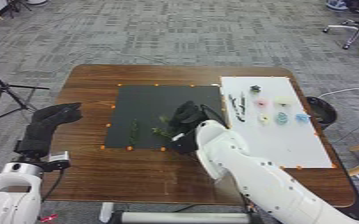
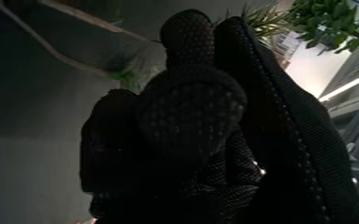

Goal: Arrange flowers

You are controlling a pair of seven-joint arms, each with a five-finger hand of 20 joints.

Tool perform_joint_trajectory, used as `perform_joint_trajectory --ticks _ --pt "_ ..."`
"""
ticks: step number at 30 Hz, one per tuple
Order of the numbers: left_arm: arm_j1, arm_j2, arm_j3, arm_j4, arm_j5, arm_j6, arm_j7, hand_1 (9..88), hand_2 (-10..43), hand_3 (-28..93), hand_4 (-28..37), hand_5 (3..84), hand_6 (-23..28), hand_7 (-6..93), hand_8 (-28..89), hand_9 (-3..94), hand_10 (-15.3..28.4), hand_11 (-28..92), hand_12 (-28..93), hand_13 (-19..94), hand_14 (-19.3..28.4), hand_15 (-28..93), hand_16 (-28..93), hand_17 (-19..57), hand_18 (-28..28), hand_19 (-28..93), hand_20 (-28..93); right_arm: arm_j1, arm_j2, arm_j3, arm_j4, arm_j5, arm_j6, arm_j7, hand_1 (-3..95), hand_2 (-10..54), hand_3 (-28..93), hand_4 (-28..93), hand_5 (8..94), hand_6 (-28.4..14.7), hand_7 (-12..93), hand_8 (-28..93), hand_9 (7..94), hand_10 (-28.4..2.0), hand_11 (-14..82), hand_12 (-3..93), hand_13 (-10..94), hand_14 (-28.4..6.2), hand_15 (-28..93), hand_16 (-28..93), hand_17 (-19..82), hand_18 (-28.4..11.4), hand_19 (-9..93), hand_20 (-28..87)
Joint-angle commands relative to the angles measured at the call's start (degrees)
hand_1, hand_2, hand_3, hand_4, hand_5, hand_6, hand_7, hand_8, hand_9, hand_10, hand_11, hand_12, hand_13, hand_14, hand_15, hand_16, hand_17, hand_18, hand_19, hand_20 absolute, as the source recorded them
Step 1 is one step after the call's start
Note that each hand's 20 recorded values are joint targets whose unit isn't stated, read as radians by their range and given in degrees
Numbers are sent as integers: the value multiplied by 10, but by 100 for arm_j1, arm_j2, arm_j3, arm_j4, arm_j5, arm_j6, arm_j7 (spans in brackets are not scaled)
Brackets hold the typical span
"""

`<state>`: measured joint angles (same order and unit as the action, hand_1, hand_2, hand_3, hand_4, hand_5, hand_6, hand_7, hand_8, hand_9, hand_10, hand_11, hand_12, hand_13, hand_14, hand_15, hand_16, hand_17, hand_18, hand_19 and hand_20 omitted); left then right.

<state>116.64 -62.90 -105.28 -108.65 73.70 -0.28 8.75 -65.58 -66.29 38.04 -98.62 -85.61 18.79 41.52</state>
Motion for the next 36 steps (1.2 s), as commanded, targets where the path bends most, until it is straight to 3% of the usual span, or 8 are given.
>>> perform_joint_trajectory --ticks 1,12,19,21,23,26,30,36 --pt "-82 42 54 -5 33 -141 -93 294 24 657 -250 522 22 155 -68 506 146 232 150 414 191 288 7 92 126 133 207 288 -457 -66 181 14 216 10 637 -95 514 -83 661 -83 496 75 919 -135 252 228 937 -25 508 245 751 -46 822 369" --pt "-63 32 26 -21 55 -217 -94 294 24 657 -249 521 22 154 -68 505 146 231 149 413 190 287 8 92 126 132 206 383 -587 -118 276 89 387 45 622 -89 527 -89 663 -78 474 87 915 -136 221 225 937 -28 496 245 753 -47 804 380" --pt "-34 12 -12 -37 60 -235 -113 293 23 659 -249 521 24 153 -67 505 146 231 149 413 191 288 8 91 127 133 206 338 -535 -31 173 341 377 -80 486 -95 536 -62 656 -83 391 131 898 -129 254 215 937 -29 507 240 758 -49 795 408" --pt "-51 21 5 -29 54 -238 -119 293 22 660 -249 521 24 152 -67 505 146 231 149 413 191 288 8 91 127 133 206 343 -537 4 172 370 303 -101 447 -95 566 -68 657 -83 386 82 894 -131 259 217 937 -30 504 244 758 -49 794 412" --pt "-52 6 8 -29 68 -263 -109 293 22 659 -249 521 24 153 -67 505 146 231 149 413 191 288 8 91 127 133 206 323 -508 27 127 428 318 -157 409 -95 596 -72 654 -84 402 -83 885 -135 263 218 937 -32 500 250 757 -49 796 412" --pt "-72 -10 16 -13 78 -297 -91 294 22 659 -250 521 24 152 -67 505 147 231 149 413 191 288 8 91 127 134 206 223 -315 67 -69 408 312 -343 374 -84 589 -71 651 -88 388 -112 872 -141 256 215 937 -35 495 254 752 -51 801 413" --pt "-55 -28 -8 -13 75 -297 -89 294 23 659 -250 521 24 153 -66 505 146 231 149 414 190 287 9 91 127 133 205 -37 200 278 -446 130 -201 -470 296 0 564 -73 651 -87 372 -103 858 -158 229 210 937 -44 480 272 733 -67 826 411" --pt "33 -64 -78 -43 58 -291 -100 293 22 660 -249 521 24 152 -67 505 147 231 150 413 190 286 8 91 127 133 205 -552 713 785 -686 -19 -960 -450 266 29 542 -72 665 -61 324 -91 786 -182 148 191 926 -67 419 339 670 -103 887 342"
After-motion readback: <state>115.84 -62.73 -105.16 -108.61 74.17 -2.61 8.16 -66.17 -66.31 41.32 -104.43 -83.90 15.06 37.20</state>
